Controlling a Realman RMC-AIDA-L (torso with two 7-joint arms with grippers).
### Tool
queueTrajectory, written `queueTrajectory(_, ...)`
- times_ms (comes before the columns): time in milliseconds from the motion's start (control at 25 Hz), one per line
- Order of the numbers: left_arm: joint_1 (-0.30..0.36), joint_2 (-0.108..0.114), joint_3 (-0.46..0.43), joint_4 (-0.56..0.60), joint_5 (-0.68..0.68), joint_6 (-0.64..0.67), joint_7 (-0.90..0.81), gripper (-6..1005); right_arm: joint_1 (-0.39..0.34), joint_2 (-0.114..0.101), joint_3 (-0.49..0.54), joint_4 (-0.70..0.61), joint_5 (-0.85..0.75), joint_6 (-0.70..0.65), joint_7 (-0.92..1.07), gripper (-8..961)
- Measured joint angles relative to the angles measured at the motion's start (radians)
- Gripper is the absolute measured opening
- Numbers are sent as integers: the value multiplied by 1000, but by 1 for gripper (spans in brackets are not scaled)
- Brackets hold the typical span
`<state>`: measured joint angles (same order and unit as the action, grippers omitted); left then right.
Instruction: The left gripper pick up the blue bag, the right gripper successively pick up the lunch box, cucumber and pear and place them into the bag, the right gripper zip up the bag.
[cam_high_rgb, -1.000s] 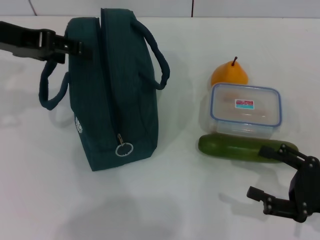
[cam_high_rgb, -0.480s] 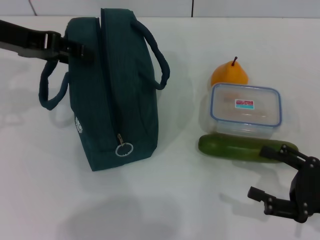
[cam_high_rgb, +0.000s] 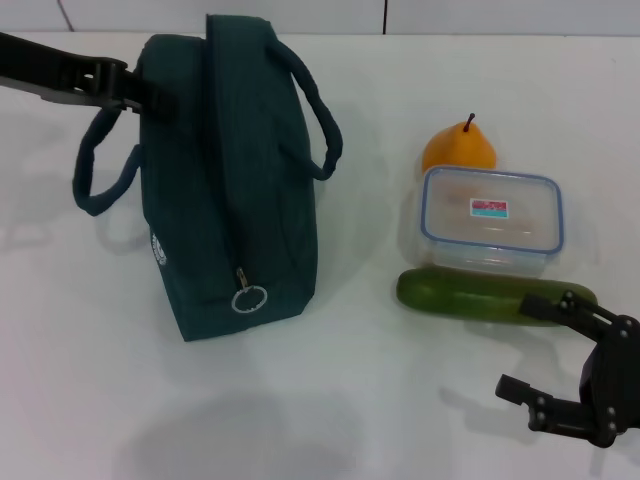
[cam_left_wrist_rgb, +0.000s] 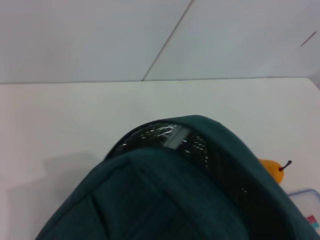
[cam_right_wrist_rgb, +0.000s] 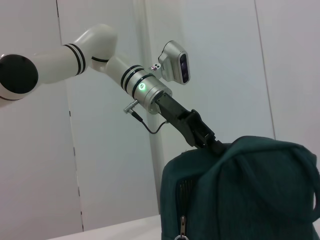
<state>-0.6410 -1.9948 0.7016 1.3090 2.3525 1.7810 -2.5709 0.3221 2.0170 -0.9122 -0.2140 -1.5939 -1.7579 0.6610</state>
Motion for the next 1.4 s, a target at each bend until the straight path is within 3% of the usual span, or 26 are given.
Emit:
queueTrajectory(440, -5, 4, 15, -2, 0, 0, -37, 58, 0, 0, 3, 3, 7, -7, 4, 869)
queueTrajectory(640, -6, 15, 14, -1, -67, 17, -66, 48, -4, -1, 4, 52, 142, -50, 102, 869)
queueTrajectory(920, -7, 28, 13, 0, -145, 45, -87, 46, -21, -4, 4, 167, 440, -75, 468, 869)
queueTrajectory(1200, -12, 31, 17, -2, -146, 44, -87, 47, -31, -5, 4, 263, 585, 17, 877, 869)
queueTrajectory(1400, -14, 30, 18, -3, -144, 41, -83, 47, -31, -5, 5, 272, 608, 122, 1030, 869)
